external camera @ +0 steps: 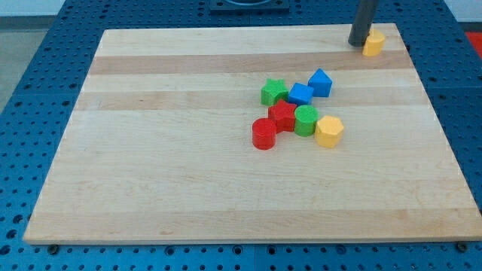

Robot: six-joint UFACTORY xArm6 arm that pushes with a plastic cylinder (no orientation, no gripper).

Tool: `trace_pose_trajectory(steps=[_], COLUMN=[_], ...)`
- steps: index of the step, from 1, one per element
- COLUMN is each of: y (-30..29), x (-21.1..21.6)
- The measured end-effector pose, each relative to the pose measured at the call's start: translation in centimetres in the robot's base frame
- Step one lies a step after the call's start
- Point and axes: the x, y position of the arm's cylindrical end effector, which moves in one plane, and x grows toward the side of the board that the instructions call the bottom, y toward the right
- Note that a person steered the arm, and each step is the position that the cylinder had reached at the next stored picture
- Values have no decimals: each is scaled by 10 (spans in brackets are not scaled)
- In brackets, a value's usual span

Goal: Slide yellow heart up a bit

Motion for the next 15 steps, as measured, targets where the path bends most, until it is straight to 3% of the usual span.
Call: trace_pose_trajectory(steps=[2,3,5,6,8,10,15], y=[-13,-48,-54,-19,52,59,45], x=[0,0,60,79,61,30,24])
